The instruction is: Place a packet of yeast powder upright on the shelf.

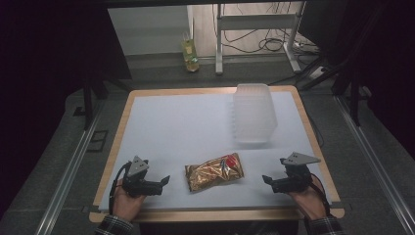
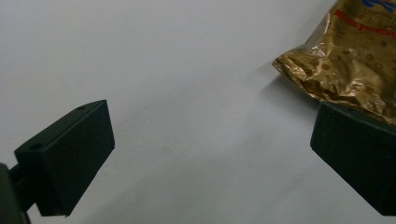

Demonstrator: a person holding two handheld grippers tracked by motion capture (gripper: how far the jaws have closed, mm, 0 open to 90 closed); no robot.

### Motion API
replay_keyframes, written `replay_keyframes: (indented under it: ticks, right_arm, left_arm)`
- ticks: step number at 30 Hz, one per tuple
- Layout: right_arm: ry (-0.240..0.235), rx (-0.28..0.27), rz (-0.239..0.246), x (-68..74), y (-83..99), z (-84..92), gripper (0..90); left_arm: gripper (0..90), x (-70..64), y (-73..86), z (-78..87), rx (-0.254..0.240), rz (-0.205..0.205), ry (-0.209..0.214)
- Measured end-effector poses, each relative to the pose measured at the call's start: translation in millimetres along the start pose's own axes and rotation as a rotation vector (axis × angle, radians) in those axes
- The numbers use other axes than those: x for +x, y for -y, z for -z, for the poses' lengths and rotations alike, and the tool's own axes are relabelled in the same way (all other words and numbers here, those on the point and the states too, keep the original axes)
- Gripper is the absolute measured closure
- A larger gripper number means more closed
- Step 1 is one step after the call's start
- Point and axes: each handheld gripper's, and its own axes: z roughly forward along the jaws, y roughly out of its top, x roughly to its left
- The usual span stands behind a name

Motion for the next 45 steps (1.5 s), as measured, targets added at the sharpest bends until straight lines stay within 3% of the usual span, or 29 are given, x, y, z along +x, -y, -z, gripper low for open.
replay_keyframes:
  ticks: [1, 4, 5, 8, 15, 31, 37, 40, 45]
  right_arm:
    - [-0.036, -0.003, 0.016, 1.7, -2.8, -4.0, 3.6]
    - [-0.044, 0.022, 0.040, 3.9, -2.4, -7.0, 3.6]
    - [-0.053, 0.034, 0.042, 2.3, -1.1, -7.7, 3.5]
    - [-0.056, 0.021, 0.019, -0.7, -0.5, -6.4, 3.2]
    - [-0.057, 0.031, 0.023, -0.5, -0.1, -7.2, 2.0]
    - [-0.056, 0.049, 0.023, -0.4, 0.8, -8.0, 1.7]
    - [-0.055, 0.043, 0.024, 0.0, 0.3, -7.2, 1.7]
    - [-0.053, 0.047, 0.029, 0.5, 0.1, -7.2, 1.7]
    - [-0.051, 0.047, 0.033, 1.1, 0.0, -7.3, 1.7]
  left_arm:
    - [0.0, 1.2, 0.3, 0.0, -0.008, 0.011, -0.006]
    - [0.0, 6.5, 2.5, 1.5, -0.048, 0.046, 0.005]
    - [0.0, 10.0, 4.0, 2.1, -0.073, 0.076, 0.026]
    - [0.0, 12.1, 5.0, 1.7, -0.075, 0.094, 0.047]
    - [0.0, 7.2, 3.4, -1.4, -0.039, 0.064, 0.057]
    - [0.1, 5.0, 0.5, -0.6, -0.034, 0.085, 0.086]
    - [1.6, -0.3, -3.2, 0.8, -0.035, 0.049, 0.082]
    - [4.9, -5.7, -7.3, 3.0, -0.040, 0.002, 0.060]
    - [13.3, -9.8, -11.6, 6.7, -0.074, -0.006, 0.082]
